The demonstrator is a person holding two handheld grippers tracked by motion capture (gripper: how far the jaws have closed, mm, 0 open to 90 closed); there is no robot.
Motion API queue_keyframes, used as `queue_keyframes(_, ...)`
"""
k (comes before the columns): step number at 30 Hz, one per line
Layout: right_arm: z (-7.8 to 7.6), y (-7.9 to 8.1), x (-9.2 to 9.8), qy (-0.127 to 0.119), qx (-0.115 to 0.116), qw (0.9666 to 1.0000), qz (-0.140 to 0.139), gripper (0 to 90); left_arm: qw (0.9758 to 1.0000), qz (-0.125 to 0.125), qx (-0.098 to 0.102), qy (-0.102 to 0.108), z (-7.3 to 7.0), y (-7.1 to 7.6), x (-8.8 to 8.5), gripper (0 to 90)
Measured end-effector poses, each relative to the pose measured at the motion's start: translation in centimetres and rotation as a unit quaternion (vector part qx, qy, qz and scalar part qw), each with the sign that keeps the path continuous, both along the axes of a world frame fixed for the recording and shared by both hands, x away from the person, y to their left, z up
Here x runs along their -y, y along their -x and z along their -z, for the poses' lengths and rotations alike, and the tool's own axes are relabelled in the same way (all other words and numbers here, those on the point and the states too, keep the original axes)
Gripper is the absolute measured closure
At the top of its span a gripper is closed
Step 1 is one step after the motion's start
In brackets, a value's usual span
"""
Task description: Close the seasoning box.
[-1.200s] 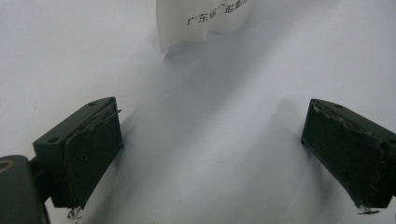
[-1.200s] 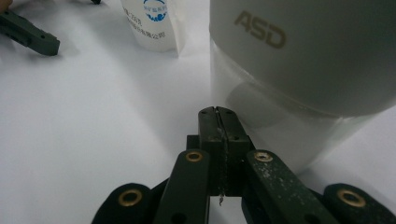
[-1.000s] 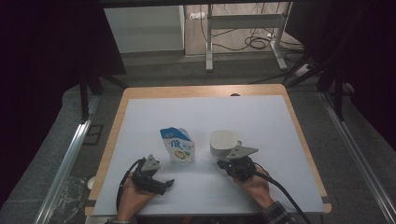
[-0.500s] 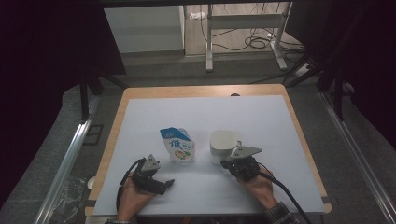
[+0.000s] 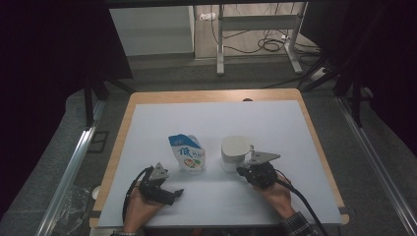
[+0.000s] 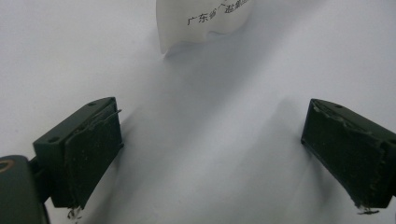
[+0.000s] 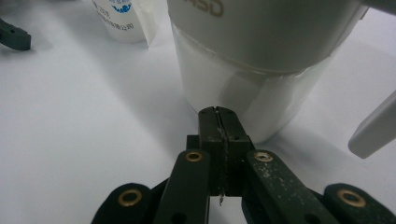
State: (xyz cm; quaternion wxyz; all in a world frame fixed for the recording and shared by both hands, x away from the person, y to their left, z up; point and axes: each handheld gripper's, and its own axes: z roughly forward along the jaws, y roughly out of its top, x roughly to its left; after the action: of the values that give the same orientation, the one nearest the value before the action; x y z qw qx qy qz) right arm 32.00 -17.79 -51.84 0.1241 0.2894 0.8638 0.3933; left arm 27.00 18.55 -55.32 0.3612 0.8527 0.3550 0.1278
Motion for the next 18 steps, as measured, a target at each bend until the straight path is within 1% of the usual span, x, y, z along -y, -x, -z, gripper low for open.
queue_keyframes(6,0.0,0.1,-0.1,0.002,0.003,1.0,0.001,89.4,1.0,0.0,0.0,0.0,0.0,0.0,0.0,5.1)
queue_keyframes(8,0.0,0.1,-0.1,-0.003,0.001,1.0,0.001,89.0,1.0,0.0,0.0,0.0,0.0,0.0,0.0,5.1)
queue_keyframes(10,-0.1,0.2,-0.2,-0.004,0.001,1.0,-0.002,88.4,1.0,0.0,0.0,0.0,0.0,0.0,0.0,5.1)
queue_keyframes(11,-0.1,0.2,-0.4,-0.009,-0.003,0.9999,-0.008,87.7,1.0,0.0,0.0,0.0,0.0,0.0,0.0,5.1)
queue_keyframes(14,-0.1,0.2,-0.7,-0.012,0.0,0.9999,-0.01,87.8,1.0,0.0,0.0,0.0,0.0,0.0,0.0,5.1)
queue_keyframes(15,-0.2,0.1,-1.0,-0.013,0.0,0.9998,-0.016,88.6,1.0,0.0,0.0,0.0,0.0,0.0,0.0,5.1)
queue_keyframes(18,-0.1,0.1,-1.3,-0.009,0.002,0.9998,-0.019,89.4,1.0,0.0,0.0,0.0,0.0,0.0,0.0,5.1)
